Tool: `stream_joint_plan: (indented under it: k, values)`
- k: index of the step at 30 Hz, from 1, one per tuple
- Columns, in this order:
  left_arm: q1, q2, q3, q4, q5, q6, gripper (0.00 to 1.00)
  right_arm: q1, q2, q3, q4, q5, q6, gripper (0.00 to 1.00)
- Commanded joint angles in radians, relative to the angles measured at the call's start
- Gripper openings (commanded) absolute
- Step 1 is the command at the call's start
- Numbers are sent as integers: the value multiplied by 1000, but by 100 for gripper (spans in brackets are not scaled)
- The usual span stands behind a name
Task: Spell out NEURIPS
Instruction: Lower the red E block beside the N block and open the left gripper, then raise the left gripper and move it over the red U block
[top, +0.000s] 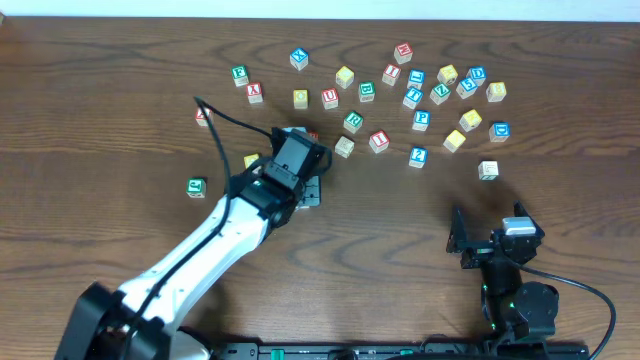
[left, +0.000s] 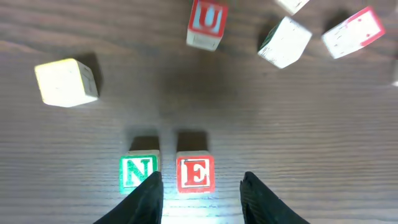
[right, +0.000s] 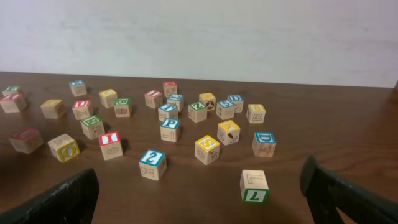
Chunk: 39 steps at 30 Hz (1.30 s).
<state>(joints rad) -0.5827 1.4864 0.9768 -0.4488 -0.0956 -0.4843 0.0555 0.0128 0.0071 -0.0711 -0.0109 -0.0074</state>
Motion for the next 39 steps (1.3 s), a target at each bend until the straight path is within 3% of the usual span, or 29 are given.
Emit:
stream_joint_plan:
  k: [1,11,25,39]
  values:
    - [5,-64,38,-22,-22,20,43,-8,-4,-1,-5,1,14,99]
    - [27,-90,214,-206,-29,69,44,-8,-4,-1,-5,1,14,99]
    - [29,-70,356,-283,-29,72,45,-8,-4,-1,-5,1,14,99]
    - [49,294,705,-473,-17,89,45,-8,-4,-1,-5,1,14,99]
